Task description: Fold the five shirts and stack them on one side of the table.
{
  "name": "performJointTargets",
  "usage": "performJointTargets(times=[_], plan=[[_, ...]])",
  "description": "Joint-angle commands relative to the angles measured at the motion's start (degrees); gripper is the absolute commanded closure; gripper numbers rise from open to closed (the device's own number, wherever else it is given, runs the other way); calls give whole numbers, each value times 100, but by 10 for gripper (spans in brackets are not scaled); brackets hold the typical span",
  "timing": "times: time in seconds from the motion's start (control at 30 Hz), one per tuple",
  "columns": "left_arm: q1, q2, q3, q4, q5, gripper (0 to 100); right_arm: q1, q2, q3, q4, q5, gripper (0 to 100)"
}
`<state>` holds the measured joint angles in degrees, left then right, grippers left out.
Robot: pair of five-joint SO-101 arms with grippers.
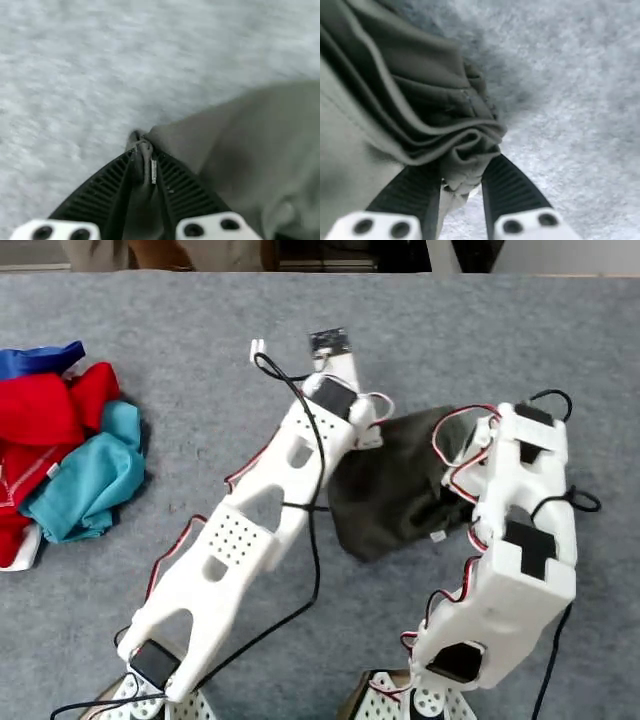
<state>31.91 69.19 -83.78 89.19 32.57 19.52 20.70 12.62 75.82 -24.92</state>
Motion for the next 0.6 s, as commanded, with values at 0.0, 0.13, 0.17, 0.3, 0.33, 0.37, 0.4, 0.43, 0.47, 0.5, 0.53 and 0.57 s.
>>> performJointTargets(times=[0.0, 0.13, 0.17, 0.3, 0.33, 0.37, 0.4, 0.43, 0.47, 0.5, 0.53, 0.57], plan=[[422, -127, -791, 149, 53, 980, 532, -532, 321, 141, 492, 995], [914, -127, -1231, 220, 53, 980, 1068, -1402, 884, 149, 949, 995], [1037, -136, -1222, 211, 62, 980, 1226, -1648, 1015, 149, 1073, 995], [1433, -136, -1222, 211, 79, 980, 2088, -2651, 1464, 149, 1547, 995], [1521, -136, -1222, 211, 79, 980, 2343, -2888, 1552, 149, 1688, 995], [1618, -136, -1222, 211, 79, 980, 2607, -3116, 1640, 149, 1846, 995], [1714, -136, -1222, 202, 79, 980, 2862, -3319, 1727, 149, 2013, 995], [1811, -136, -1222, 158, 79, 980, 3143, -3503, 1815, 149, 2189, 995], [1908, -136, -1222, 123, 79, 980, 3424, -3670, 1895, 149, 2382, 995], [2022, -136, -1222, 70, 79, 980, 3723, -3820, 1974, 141, 2558, 995], [2145, -145, -1222, 9, 79, 980, 4004, -3925, 2044, 105, 2725, 995], [2259, -171, -1222, -53, 79, 980, 4303, -4004, 2070, 97, 2857, 995]])
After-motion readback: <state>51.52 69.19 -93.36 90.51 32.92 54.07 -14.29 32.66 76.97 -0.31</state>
